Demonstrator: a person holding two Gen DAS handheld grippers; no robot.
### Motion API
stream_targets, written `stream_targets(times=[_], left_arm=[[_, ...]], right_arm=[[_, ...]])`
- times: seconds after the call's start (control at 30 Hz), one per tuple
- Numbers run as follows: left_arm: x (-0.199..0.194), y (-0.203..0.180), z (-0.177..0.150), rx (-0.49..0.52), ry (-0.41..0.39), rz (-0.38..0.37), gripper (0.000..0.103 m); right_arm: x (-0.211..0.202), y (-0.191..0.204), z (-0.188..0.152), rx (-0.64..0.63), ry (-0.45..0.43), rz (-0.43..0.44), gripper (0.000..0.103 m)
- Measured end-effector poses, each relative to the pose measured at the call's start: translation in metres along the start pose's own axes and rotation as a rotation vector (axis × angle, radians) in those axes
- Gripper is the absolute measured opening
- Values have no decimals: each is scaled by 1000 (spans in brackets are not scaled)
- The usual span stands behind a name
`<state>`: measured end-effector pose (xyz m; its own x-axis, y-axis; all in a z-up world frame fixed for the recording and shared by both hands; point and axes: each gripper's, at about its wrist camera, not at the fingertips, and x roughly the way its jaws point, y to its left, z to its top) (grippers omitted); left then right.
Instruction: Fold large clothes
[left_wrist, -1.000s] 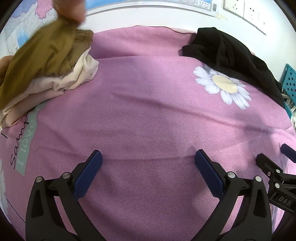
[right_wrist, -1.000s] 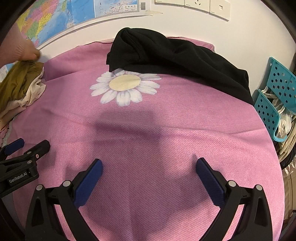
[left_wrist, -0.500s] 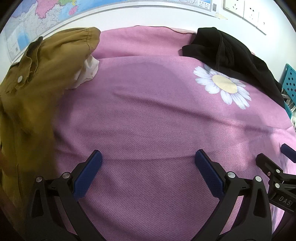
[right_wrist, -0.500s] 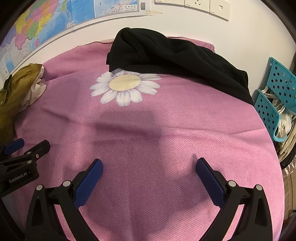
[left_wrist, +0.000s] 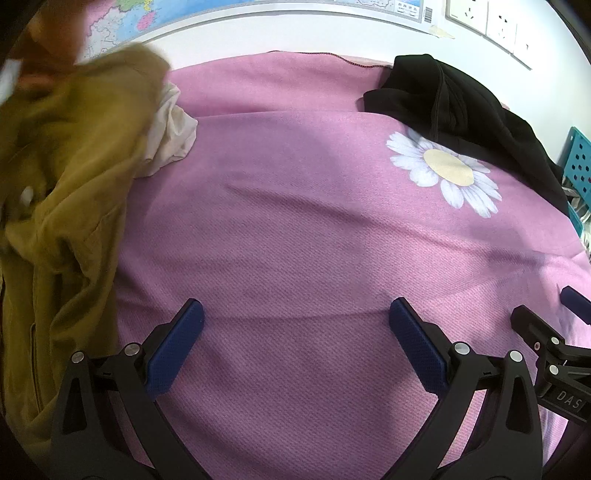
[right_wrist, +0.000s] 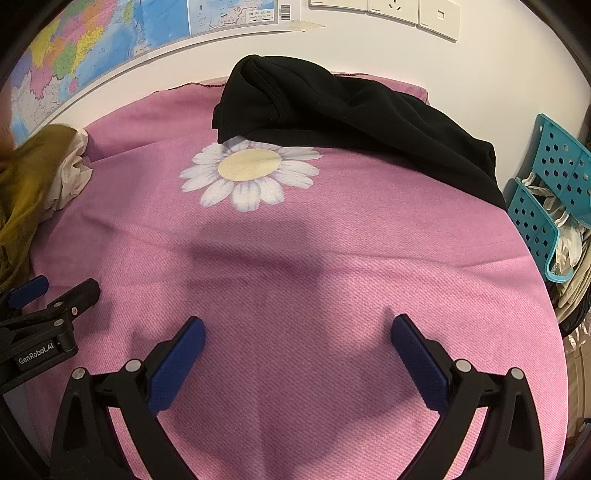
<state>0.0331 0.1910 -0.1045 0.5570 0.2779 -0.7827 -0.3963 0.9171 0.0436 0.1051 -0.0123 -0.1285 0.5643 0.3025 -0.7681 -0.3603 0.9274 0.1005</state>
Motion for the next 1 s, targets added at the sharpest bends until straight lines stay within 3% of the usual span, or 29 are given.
stream_targets(times=[1.0], left_arm=[[-2,-2,-1,-2,1,-1,99]], right_arm=[[0,0,0,-1,0,0,98]])
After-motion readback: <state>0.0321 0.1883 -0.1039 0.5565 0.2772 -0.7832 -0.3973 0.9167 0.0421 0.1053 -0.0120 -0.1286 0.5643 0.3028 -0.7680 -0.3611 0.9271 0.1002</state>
